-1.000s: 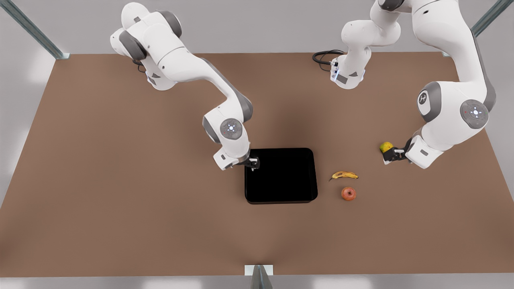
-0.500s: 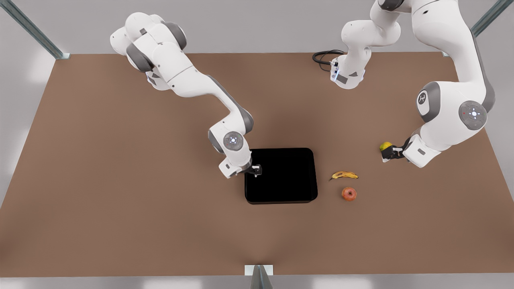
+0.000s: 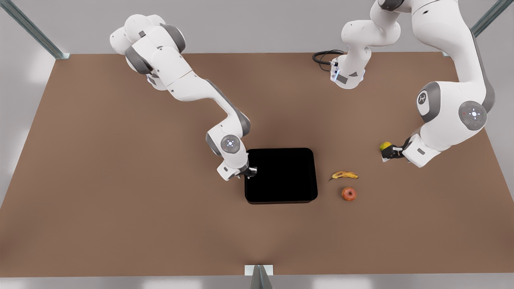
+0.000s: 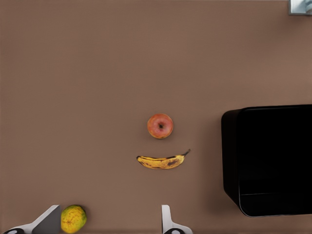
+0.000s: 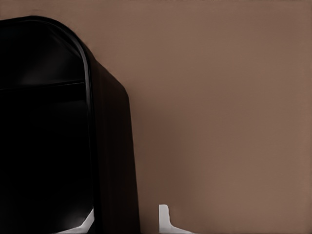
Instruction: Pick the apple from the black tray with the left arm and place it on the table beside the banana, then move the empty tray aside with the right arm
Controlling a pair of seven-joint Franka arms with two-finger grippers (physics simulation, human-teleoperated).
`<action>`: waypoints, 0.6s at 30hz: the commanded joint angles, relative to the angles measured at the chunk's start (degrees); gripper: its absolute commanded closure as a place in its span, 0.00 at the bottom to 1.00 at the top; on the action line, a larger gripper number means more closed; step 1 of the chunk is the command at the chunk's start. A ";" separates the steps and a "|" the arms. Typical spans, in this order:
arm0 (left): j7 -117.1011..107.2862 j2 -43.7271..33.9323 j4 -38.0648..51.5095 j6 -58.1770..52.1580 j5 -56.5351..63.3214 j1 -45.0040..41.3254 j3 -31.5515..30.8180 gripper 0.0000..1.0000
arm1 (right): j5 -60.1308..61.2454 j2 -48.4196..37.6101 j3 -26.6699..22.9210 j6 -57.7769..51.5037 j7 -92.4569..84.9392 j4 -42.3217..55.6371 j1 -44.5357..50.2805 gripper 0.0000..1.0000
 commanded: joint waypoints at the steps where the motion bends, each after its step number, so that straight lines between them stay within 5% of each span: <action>1: 0.65 -0.06 0.03 -0.08 0.05 0.01 -0.01 0.00 | 0.03 -0.07 -0.01 0.14 -3.94 0.03 -0.04 0.50; 8: 0.65 -0.06 0.03 -0.16 0.05 0.01 -0.01 0.00 | 0.03 -0.07 0.07 0.14 -4.11 0.03 -0.04 0.78; 18: 0.65 -0.06 0.03 -0.25 0.05 0.01 -0.01 0.00 | 0.38 -6.22 0.69 -5.13 -5.17 0.21 -0.57 0.86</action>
